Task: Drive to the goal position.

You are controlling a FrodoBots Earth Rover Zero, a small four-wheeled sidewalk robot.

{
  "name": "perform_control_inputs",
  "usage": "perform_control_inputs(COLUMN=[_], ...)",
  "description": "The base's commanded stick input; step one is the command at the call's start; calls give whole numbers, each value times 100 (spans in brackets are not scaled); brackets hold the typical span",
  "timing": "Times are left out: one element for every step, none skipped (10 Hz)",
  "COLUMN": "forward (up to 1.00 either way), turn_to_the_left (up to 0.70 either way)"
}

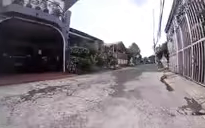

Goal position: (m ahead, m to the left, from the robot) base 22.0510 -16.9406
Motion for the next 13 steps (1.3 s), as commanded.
perform_control_inputs(forward=[50,50,50,50,50,50,50,50,50,50,50,50,50], turn_to_the_left=[-27,-1,-1,-19,-27,-27,-27,-27,0,0,-14,-27,-27])
